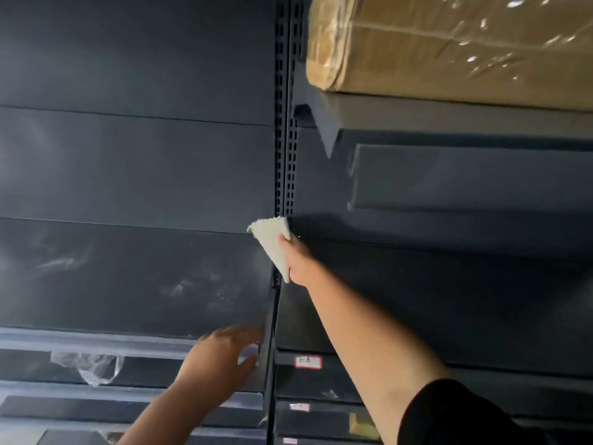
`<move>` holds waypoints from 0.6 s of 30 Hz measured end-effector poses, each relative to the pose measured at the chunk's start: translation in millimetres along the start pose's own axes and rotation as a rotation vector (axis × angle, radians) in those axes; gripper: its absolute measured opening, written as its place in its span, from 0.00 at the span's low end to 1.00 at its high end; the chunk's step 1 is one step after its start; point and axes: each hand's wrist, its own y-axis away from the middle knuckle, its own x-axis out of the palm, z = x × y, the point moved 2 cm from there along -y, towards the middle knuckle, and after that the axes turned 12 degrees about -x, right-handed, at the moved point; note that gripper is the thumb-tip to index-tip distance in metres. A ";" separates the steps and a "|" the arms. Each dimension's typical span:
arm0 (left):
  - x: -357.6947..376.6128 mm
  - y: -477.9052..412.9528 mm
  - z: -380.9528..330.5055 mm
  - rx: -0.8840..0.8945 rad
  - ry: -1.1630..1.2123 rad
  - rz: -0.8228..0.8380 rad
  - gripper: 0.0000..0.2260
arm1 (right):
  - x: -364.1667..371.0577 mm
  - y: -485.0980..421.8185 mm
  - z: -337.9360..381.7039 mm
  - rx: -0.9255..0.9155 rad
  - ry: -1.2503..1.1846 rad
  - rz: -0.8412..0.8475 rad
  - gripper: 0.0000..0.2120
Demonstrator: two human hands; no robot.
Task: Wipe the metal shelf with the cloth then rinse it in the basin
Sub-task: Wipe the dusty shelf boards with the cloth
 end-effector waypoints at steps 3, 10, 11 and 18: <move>-6.9 -2.4 23.6 -0.024 -0.093 -0.007 0.16 | 5.6 3.2 19.9 0.037 -0.368 -0.140 0.15; -23.7 -14.0 50.1 -0.074 -0.202 0.060 0.19 | -115.3 46.8 41.0 -0.187 -0.175 -0.585 0.13; -25.9 -16.1 52.0 -0.076 -0.208 0.059 0.19 | -137.4 61.0 39.5 -0.219 0.013 -0.662 0.15; -31.1 -20.7 69.1 -0.080 -0.223 0.076 0.16 | -189.1 119.7 -37.0 -0.084 0.927 -0.592 0.16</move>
